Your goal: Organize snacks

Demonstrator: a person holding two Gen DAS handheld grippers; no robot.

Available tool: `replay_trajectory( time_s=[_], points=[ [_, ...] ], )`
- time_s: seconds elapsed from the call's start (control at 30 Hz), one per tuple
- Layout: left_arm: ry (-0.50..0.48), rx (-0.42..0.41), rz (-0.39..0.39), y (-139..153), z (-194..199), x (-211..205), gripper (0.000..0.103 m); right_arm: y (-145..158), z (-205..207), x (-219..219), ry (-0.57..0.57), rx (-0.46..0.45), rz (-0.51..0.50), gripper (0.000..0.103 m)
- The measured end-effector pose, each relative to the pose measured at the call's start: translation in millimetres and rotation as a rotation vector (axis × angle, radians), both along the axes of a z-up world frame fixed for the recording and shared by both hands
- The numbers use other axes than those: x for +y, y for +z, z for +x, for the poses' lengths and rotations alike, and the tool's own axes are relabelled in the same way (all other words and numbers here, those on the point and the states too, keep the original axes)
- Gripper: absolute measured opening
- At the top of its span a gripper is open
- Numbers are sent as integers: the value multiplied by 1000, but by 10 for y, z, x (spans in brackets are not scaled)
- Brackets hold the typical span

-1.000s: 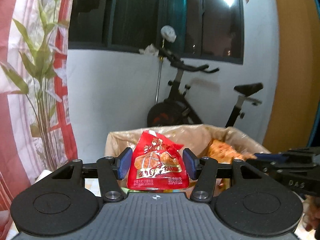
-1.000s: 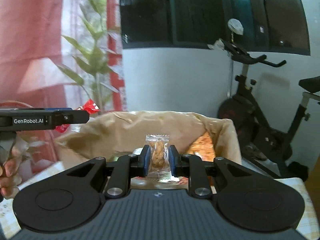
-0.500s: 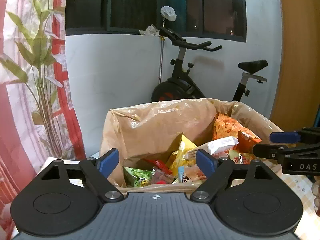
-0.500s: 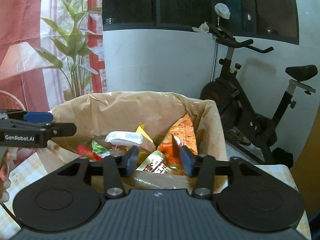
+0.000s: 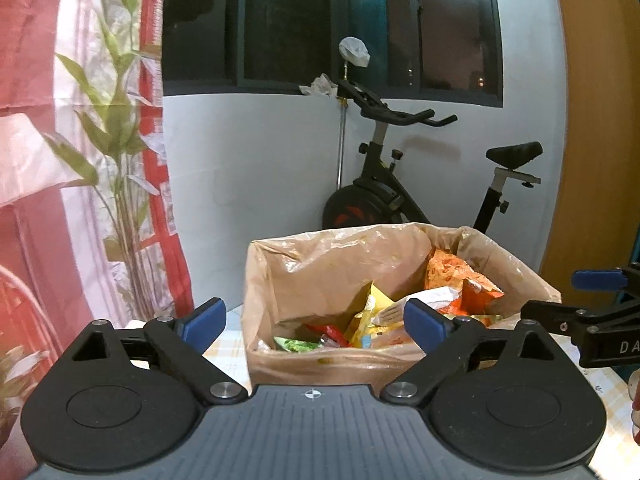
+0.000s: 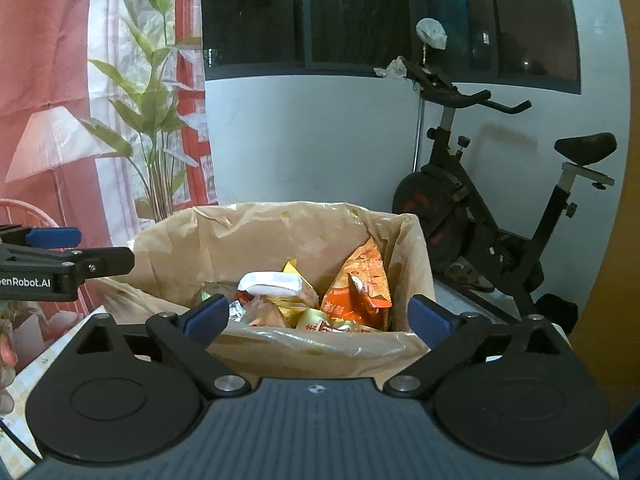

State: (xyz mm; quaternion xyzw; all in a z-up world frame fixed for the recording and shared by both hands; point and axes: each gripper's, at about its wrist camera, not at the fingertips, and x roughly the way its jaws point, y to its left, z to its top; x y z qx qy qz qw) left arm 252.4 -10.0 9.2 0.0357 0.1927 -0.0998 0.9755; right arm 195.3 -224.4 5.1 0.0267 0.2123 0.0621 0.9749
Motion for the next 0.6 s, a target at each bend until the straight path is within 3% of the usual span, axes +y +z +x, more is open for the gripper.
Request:
replay_trajectory(
  time_s=[0.37,0.6],
  points=[
    [76,-38,13,222,-660,0,97,236,-596,164,-24,-60,-8,100],
    [61,-50,41,308,-1154,-23,97,282,-1060,218,-37,-80,32,100]
  ],
)
